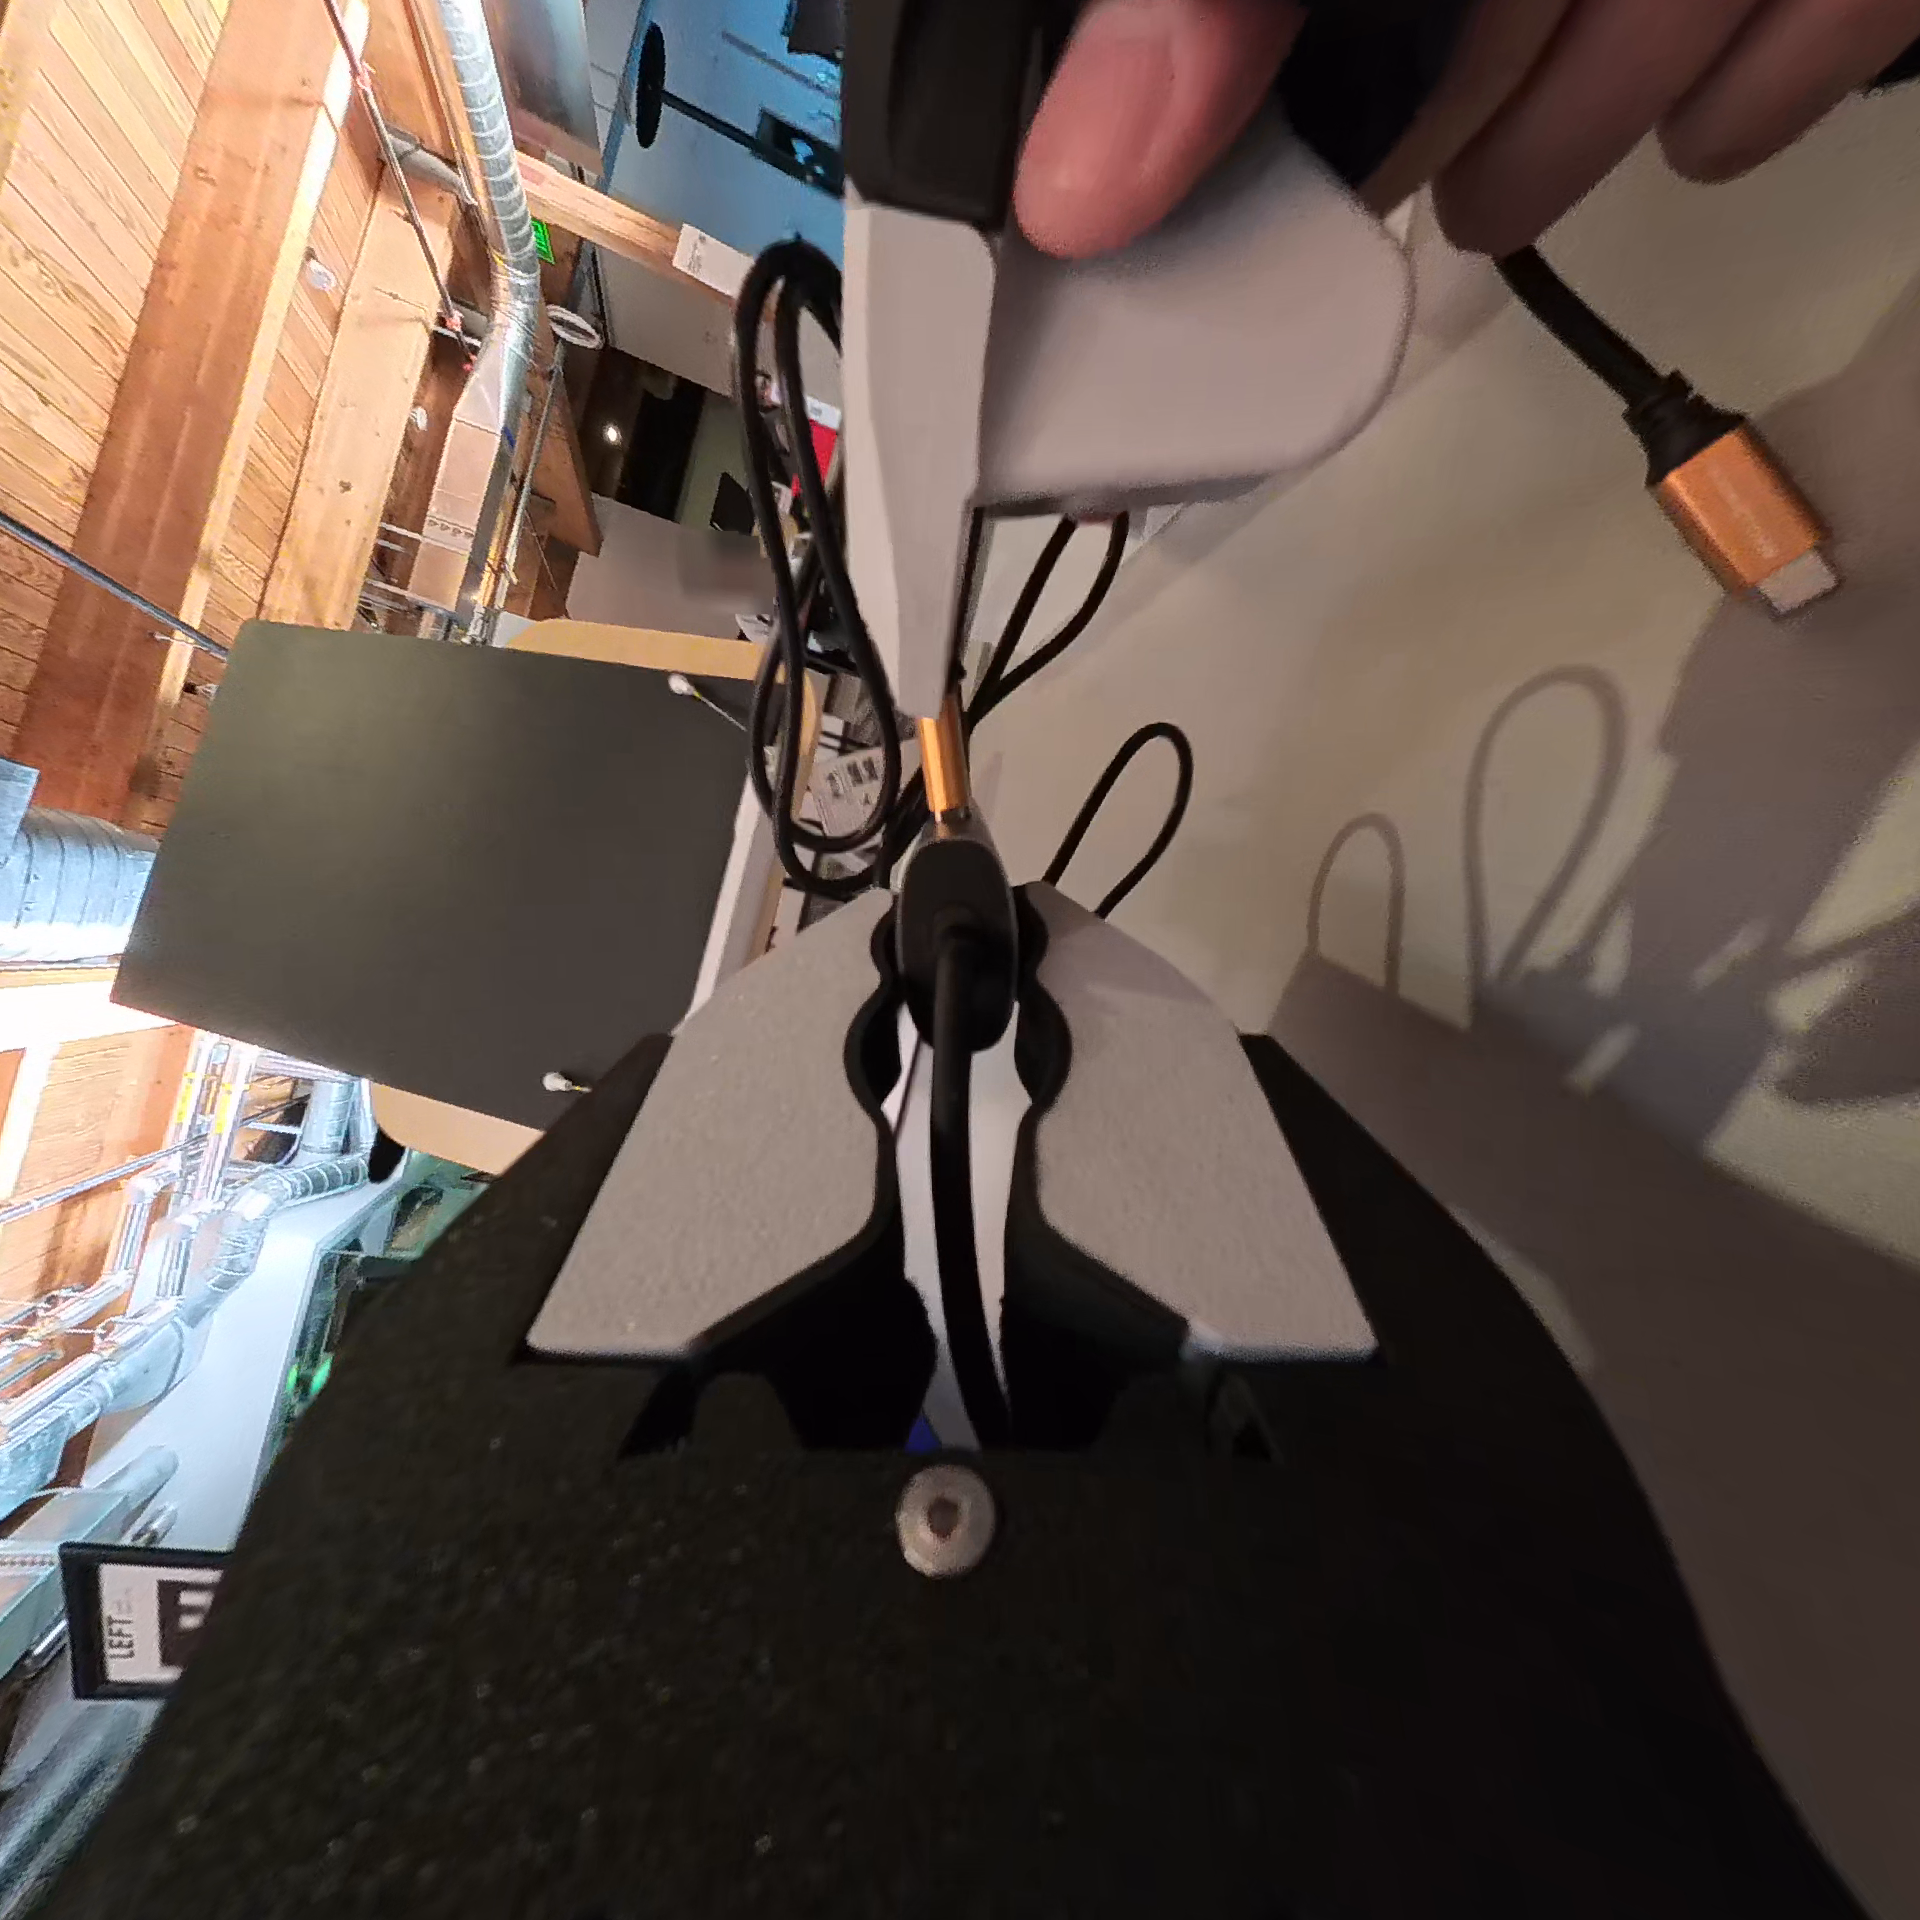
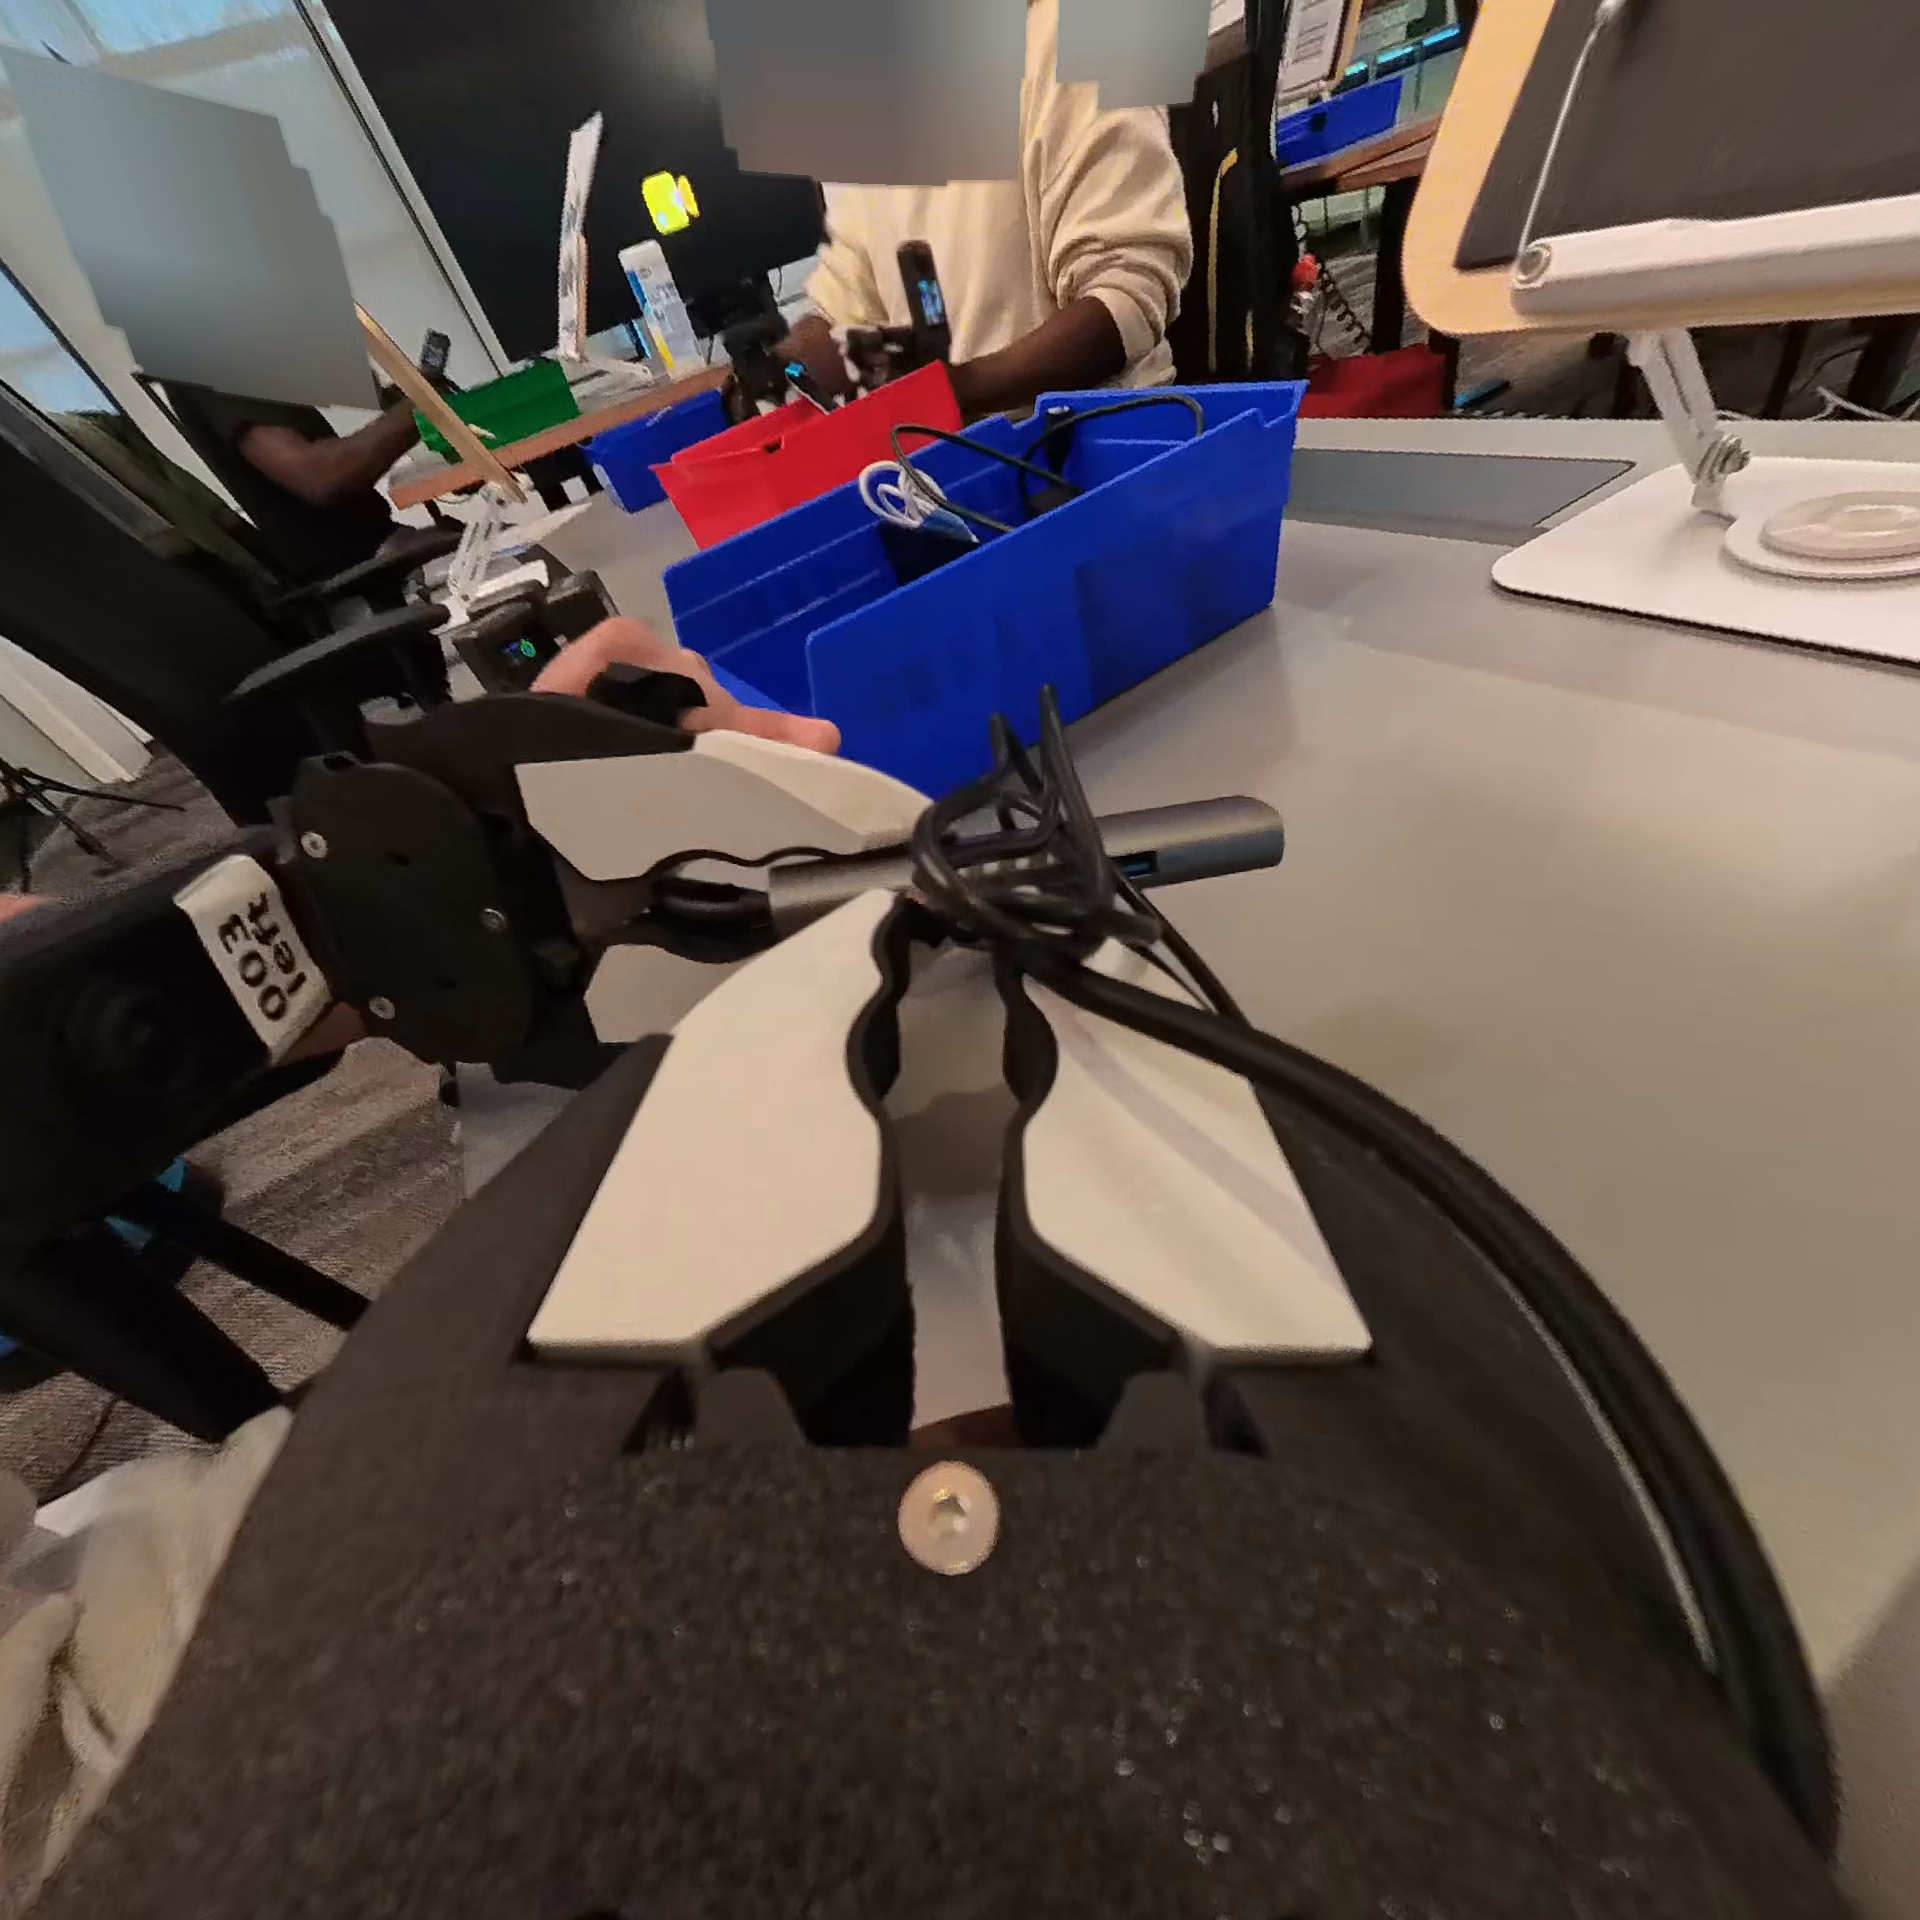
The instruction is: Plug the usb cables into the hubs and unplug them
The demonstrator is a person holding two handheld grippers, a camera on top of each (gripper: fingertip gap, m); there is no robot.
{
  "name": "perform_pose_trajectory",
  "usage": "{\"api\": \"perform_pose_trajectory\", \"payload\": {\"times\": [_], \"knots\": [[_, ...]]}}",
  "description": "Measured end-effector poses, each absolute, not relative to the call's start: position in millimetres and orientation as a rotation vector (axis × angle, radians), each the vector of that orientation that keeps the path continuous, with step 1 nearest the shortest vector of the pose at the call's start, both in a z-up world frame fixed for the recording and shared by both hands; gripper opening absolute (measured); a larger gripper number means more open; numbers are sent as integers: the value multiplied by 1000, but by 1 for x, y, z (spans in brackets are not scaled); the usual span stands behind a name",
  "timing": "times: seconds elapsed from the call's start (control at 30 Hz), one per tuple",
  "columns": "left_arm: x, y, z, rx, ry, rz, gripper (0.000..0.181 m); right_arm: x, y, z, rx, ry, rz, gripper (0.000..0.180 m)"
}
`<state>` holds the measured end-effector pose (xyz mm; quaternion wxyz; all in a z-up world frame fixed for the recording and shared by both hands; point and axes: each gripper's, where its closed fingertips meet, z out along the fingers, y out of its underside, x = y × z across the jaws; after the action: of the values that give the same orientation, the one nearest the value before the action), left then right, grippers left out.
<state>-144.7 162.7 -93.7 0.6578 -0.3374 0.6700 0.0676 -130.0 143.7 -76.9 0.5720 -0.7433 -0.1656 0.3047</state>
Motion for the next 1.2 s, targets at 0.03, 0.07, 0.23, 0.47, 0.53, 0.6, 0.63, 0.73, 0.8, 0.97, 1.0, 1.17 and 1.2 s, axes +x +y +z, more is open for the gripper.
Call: {"api": "perform_pose_trajectory", "payload": {"times": [0.03, 0.07, 0.23, 0.47, 0.53, 0.6, 0.63, 0.73, 0.8, 0.97, 1.0, 1.17, 1.2], "knots": [[-145, 164, -95, -783, 1516, 152, 17, -130, 145, -79, -1761, -393, 700, 13], [-145, 165, -95, -814, 1506, 135, 17, -129, 145, -79, -1766, -394, 692, 13], [-147, 177, -87, -866, 1476, 137, 17, -130, 141, -75, -1745, -385, 684, 2], [-147, 173, -88, -915, 1471, 124, 17, -131, 134, -76, -1730, -428, 624, 1], [-146, 171, -92, -909, 1479, 133, 17, -130, 134, -76, -1749, -428, 583, 2], [-145, 170, -92, -891, 1482, 150, 17, -131, 135, -78, -1759, -401, 581, 15], [-143, 169, -93, -888, 1482, 159, 17, -134, 135, -79, -1758, -395, 592, 26], [-140, 163, -92, -889, 1473, 177, 17, -132, 138, -78, -1733, -339, 572, 24], [-139, 161, -92, -908, 1473, 149, 17, -129, 140, -78, -1727, -319, 594, 15], [-140, 162, -97, -925, 1483, 143, 17, -130, 142, -82, -1740, -288, 639, 19], [-141, 163, -97, -915, 1482, 160, 17, -131, 141, -81, -1738, -282, 661, 20], [-139, 156, -99, -897, 1517, 105, 17, -132, 139, -77, -1701, -363, 550, 20], [-139, 153, -100, -882, 1529, 88, 17, -133, 137, -75, -1685, -388, 530, 18]]}}
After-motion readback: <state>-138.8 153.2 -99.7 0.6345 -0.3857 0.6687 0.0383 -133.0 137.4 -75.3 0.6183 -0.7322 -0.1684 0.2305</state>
